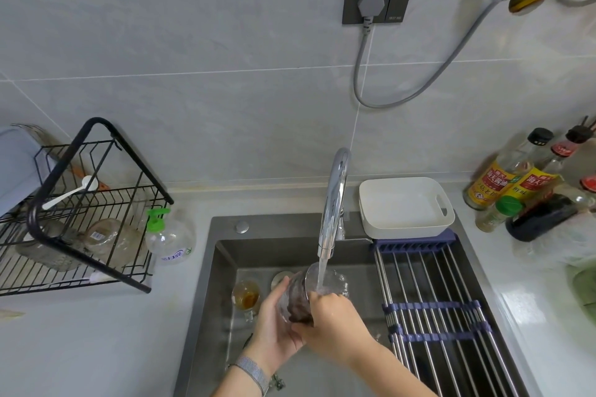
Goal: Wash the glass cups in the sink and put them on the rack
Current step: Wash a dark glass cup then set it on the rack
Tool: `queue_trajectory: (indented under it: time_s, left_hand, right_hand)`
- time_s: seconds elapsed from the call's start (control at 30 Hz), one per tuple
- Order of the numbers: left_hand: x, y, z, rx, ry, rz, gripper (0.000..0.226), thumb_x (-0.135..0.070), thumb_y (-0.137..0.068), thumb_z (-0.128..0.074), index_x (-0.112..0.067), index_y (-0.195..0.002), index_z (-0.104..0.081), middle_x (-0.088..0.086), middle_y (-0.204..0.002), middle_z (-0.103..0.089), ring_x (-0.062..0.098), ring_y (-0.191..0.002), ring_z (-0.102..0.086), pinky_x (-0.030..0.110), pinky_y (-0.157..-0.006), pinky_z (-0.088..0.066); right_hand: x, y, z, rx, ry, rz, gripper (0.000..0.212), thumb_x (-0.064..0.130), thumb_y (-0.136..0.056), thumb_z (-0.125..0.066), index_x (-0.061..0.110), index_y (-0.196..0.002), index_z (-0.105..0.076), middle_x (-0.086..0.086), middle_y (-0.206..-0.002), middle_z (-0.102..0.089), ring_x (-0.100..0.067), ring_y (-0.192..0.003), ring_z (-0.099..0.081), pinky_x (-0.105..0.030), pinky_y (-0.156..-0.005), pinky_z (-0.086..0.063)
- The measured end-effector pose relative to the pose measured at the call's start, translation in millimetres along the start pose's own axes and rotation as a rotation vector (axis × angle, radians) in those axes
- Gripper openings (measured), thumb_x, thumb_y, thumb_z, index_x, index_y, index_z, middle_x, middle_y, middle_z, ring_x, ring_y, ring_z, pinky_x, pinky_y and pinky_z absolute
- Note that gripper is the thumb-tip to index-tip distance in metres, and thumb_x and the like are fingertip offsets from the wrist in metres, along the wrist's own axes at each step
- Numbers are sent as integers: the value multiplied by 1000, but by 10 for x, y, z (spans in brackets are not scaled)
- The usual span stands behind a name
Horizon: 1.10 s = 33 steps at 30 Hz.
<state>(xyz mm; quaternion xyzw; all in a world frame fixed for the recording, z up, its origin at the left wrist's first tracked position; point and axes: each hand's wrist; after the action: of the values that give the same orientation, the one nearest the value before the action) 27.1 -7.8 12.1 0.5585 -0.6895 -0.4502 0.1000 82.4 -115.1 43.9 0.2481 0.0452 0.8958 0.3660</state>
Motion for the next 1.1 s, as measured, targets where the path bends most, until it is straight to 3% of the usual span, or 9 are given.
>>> queue_trajectory:
  time_s: [0.1,0.2,0.37,0.47,0.57,0.67,0.8,0.9,1.1]
  left_hand:
    - [-14,-28,-18,-20,-29,21,54,-46,-84,-59,1,-106,-73,19,-103,-70,31,-83,-68,34,-64,-58]
    - [-38,-81,34,-24,-28,39,57,-52,-83,-58,0,-101,-72,15,-86,-68,24,-60,-62,26,-42,-51]
    - [-46,-131,81,-28,-20,62,59,-53,-86,-58,1,-108,-66,13,-77,-66,20,-43,-56,24,-34,-47]
    - [-32,-115,91,31,6,28,67,-56,-85,-55,2,-118,-66,14,-88,-71,23,-66,-66,27,-46,-54]
    - [-31,-66,91,71,23,-22,66,-53,-83,-56,0,-121,-65,20,-123,-63,33,-117,-56,34,-86,-49]
    - [-54,-97,132,43,21,-40,65,-47,-79,-63,1,-123,-63,19,-127,-58,33,-122,-50,33,-87,-44]
    - [-144,-99,129,32,-48,46,62,-50,-81,-61,1,-117,-68,19,-117,-65,33,-100,-64,35,-81,-52]
    - [-203,-140,173,28,-71,94,63,-52,-76,-64,2,-108,-69,15,-92,-65,24,-54,-58,20,-33,-41]
    - [-168,-116,104,28,13,33,60,-52,-90,-49,3,-102,-67,15,-78,-66,24,-45,-58,22,-32,-43]
  right_hand:
    - [-48,24,46,-68,43,115,28,41,-89,-52,13,-87,-49,-13,-89,-68,-35,-83,-63,-32,-63,-34]
    - [-266,29,23,-235,157,320,35,52,-78,-51,21,-62,-50,5,-50,-55,-17,-44,-53,-22,-40,-26]
    - [-416,10,-65,-379,185,466,34,47,-83,-55,21,-63,-45,6,-46,-48,-16,-42,-46,-24,-37,-29]
    - [-239,19,-96,-511,174,415,34,43,-83,-52,20,-59,-45,7,-45,-48,-14,-42,-47,-24,-42,-29]
    - [-100,20,-129,-602,96,321,37,43,-84,-50,19,-58,-41,7,-44,-46,-14,-39,-45,-23,-40,-27]
    - [-77,8,-194,-587,61,327,37,43,-85,-51,19,-59,-41,8,-46,-48,-15,-41,-46,-23,-40,-30]
    - [-284,-26,-178,-466,42,534,30,47,-89,-57,22,-73,-51,4,-56,-57,-19,-52,-53,-24,-45,-38]
    - [-489,-71,-95,-391,70,679,20,41,-91,-59,22,-94,-64,4,-80,-69,-18,-76,-61,-25,-66,-50]
    - [-417,-78,-116,-398,107,584,17,30,-85,-62,17,-76,-61,4,-61,-62,-20,-62,-56,-27,-57,-48]
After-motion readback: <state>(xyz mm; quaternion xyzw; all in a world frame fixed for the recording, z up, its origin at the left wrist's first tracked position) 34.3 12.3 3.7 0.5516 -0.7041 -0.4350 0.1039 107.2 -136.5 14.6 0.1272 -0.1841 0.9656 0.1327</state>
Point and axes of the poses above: each hand's wrist, its own y-axis away from the middle knuckle, its own z-axis out of the back of the hand, x = y × z
